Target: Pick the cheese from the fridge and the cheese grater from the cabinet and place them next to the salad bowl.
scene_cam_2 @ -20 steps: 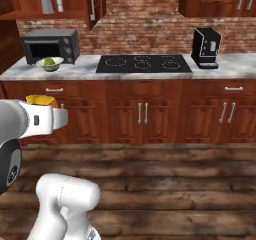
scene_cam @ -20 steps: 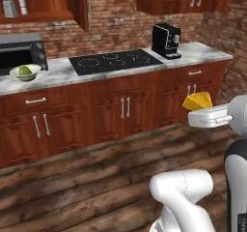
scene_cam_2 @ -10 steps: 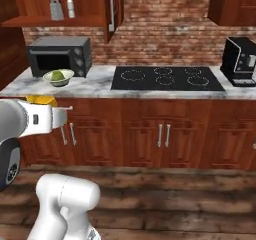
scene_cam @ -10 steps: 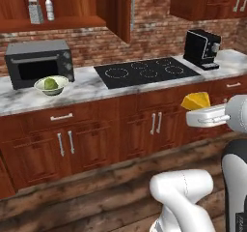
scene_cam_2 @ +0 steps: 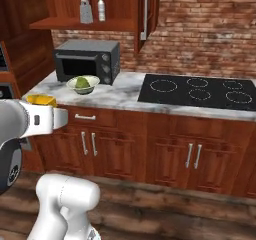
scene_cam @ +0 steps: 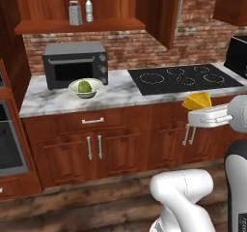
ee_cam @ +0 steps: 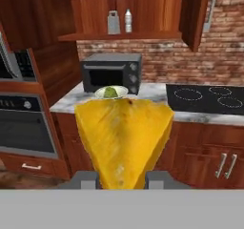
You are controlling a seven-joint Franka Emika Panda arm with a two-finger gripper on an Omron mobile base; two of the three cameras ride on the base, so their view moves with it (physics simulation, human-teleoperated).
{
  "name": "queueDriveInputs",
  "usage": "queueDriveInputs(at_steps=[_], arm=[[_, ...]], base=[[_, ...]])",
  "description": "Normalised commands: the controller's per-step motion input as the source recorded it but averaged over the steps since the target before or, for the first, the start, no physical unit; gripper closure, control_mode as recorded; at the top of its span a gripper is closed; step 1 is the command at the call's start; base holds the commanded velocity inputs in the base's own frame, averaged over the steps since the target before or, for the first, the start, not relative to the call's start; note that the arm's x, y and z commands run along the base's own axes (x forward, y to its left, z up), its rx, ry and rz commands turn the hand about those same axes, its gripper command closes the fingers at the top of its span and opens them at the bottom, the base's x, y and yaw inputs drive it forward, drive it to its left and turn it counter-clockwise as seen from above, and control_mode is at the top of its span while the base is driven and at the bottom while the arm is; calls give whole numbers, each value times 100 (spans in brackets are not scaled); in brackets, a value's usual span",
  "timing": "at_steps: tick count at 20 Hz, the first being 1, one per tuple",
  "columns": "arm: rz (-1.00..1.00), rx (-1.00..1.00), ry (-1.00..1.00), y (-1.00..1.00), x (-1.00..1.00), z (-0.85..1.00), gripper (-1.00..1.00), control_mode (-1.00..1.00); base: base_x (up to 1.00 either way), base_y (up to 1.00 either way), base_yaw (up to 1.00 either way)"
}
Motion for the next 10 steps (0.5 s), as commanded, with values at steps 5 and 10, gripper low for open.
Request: queueDriveInputs(at_steps=[5,10], arm=[[0,0,0,0,0,0,100,100],[0,0,0,0,0,0,100,100]], base=[[100,89,3],[99,39,6]])
